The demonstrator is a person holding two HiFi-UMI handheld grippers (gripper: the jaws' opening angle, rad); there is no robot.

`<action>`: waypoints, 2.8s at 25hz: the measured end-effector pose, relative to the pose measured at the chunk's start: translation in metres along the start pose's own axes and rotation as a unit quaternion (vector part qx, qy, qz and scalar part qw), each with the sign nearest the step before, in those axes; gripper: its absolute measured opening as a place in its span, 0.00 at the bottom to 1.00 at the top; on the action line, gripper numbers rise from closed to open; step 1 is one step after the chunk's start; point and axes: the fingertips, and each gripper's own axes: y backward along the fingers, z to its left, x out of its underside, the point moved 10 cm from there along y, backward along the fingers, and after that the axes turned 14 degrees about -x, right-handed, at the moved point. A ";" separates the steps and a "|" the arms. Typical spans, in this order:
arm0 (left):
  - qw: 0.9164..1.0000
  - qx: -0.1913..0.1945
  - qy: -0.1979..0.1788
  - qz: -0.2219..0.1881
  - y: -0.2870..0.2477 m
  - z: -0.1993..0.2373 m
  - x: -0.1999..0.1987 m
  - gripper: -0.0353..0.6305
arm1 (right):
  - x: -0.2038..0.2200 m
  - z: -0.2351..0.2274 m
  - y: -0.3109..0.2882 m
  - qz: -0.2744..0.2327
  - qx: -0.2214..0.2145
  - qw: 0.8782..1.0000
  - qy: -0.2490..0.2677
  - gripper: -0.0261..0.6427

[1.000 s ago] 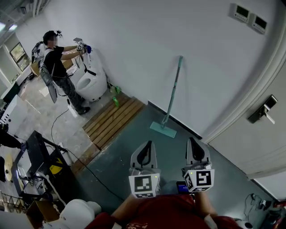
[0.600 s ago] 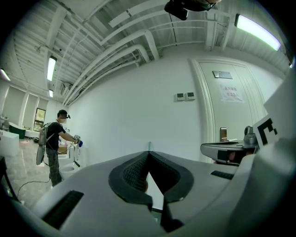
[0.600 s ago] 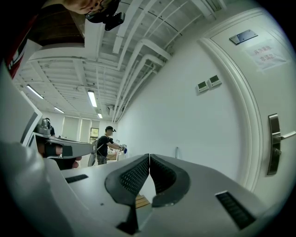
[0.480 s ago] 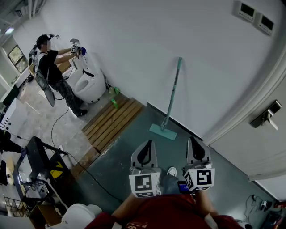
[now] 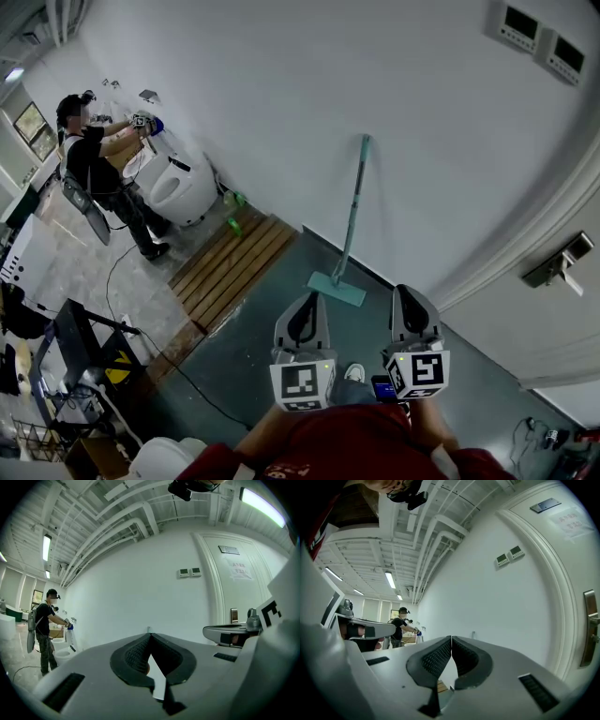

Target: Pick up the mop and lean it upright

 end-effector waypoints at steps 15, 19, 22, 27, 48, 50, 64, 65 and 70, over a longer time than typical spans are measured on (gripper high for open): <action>1.000 -0.023 0.001 -0.016 -0.110 -0.076 -0.009 0.07 | 0.003 -0.132 -0.055 -0.014 -0.024 1.000 -0.013 0.07; 1.000 -0.026 0.005 -0.009 -0.124 -0.085 -0.007 0.07 | 0.007 -0.147 -0.063 -0.013 -0.025 0.999 -0.021 0.07; 1.000 -0.025 0.005 -0.003 -0.135 -0.088 -0.005 0.07 | 0.009 -0.156 -0.071 -0.011 -0.023 0.999 -0.024 0.07; 1.000 -0.019 0.011 -0.004 -0.167 -0.074 0.000 0.07 | 0.017 -0.162 -0.102 -0.003 -0.020 1.000 -0.021 0.07; 0.996 0.092 0.013 0.006 -0.364 0.028 -0.026 0.07 | -0.023 -0.161 -0.300 -0.003 0.057 0.998 0.025 0.07; 0.995 0.101 0.008 0.004 -0.375 0.029 -0.026 0.07 | -0.022 -0.164 -0.307 -0.004 0.066 0.998 0.023 0.07; 0.993 0.118 -0.016 0.017 -0.424 -0.004 -0.020 0.07 | -0.013 -0.214 -0.318 -0.001 0.086 0.996 0.009 0.07; 0.993 0.117 -0.014 0.015 -0.426 -0.006 -0.019 0.07 | -0.011 -0.217 -0.318 0.000 0.085 0.996 0.008 0.07; 0.994 0.110 -0.013 0.014 -0.433 -0.012 -0.015 0.07 | -0.008 -0.225 -0.323 0.003 0.080 0.997 0.003 0.07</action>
